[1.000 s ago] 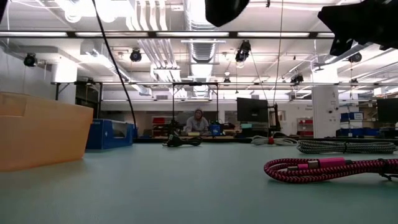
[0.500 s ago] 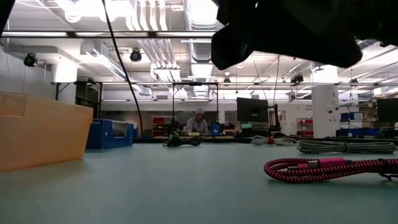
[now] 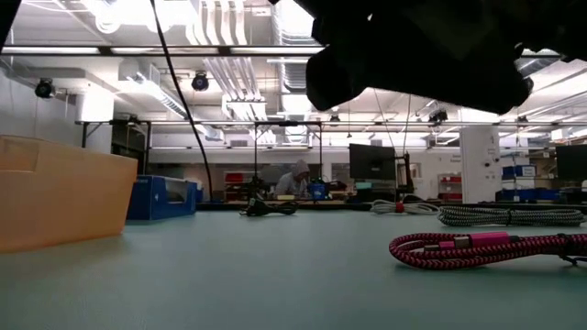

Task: Pick and place USB-C Cables
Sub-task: Put the pink charger cable into the orange bin

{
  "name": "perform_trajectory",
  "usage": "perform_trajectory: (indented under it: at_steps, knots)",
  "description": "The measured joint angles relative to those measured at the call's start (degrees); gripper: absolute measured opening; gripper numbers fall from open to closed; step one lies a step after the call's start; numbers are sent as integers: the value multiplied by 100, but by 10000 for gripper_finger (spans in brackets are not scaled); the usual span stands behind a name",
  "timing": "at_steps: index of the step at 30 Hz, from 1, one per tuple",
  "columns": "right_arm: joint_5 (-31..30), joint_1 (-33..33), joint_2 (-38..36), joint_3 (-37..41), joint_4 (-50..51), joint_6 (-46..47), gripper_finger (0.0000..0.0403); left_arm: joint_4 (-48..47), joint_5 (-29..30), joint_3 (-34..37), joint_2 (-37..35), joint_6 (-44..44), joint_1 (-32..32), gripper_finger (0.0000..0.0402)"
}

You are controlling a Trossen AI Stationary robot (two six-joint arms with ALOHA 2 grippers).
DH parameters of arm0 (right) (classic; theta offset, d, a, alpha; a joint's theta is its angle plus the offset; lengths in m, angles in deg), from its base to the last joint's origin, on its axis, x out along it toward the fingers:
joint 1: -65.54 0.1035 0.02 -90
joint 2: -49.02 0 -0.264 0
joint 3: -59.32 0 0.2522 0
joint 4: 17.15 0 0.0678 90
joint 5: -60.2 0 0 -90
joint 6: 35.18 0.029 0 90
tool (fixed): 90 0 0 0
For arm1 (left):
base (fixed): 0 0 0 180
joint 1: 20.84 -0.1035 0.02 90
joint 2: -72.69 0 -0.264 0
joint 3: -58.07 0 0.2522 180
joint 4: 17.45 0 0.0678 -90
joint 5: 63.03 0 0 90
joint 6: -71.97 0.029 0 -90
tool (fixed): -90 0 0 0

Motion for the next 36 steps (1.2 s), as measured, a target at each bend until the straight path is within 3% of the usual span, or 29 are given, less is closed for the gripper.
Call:
perform_trajectory:
  at_steps: [10, 13, 22, 36]
  knots:
    - [9, 4, 0, 15, 271, 240, 52, 324, -3, 87, 185, 59, 117, 165]
    - [11, 4, 7, 42, 323, 280, 52, 432, -1, 87, 185, 329, 108, 189]
    - [13, 6, 7, 61, 400, 393, 52, 752, 28, 84, 186, 1347, -41, 196]
    - [5, 6, 28, 66, 440, 396, 52, 971, 300, 91, 841, 1183, -110, 196]
